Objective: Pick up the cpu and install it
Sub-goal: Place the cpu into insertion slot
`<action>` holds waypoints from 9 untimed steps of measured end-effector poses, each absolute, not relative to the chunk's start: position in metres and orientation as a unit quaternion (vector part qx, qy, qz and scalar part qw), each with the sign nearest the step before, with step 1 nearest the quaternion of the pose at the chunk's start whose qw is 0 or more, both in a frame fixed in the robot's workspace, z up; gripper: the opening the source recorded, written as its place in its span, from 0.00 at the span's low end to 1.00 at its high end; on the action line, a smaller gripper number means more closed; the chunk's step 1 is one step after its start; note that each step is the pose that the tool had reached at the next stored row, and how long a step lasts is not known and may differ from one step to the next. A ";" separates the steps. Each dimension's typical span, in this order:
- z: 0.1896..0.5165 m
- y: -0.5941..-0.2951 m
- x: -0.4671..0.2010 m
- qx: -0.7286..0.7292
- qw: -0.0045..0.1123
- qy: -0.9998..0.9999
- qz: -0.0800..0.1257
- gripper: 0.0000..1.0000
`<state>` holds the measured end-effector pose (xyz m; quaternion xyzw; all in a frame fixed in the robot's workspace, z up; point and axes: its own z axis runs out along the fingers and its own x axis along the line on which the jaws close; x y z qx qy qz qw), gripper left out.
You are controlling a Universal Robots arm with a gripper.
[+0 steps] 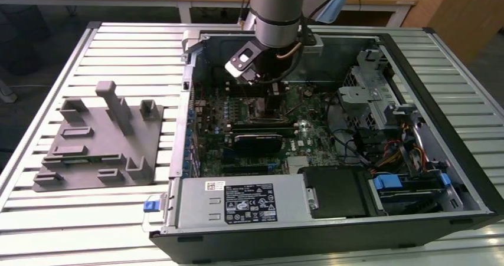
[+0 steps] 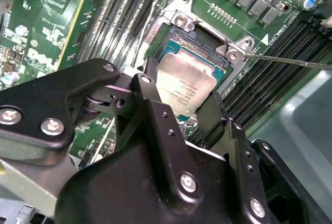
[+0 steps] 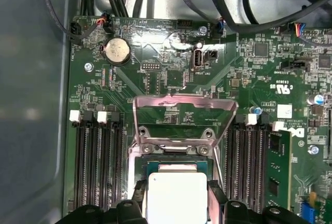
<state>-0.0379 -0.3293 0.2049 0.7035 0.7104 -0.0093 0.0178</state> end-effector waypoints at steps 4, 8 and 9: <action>0.202 -0.328 -0.038 0.706 0.018 0.708 -0.010 0.54; 0.198 -0.328 -0.038 0.708 0.018 0.706 -0.010 0.54; 0.197 -0.328 -0.038 0.708 0.018 0.706 -0.010 0.54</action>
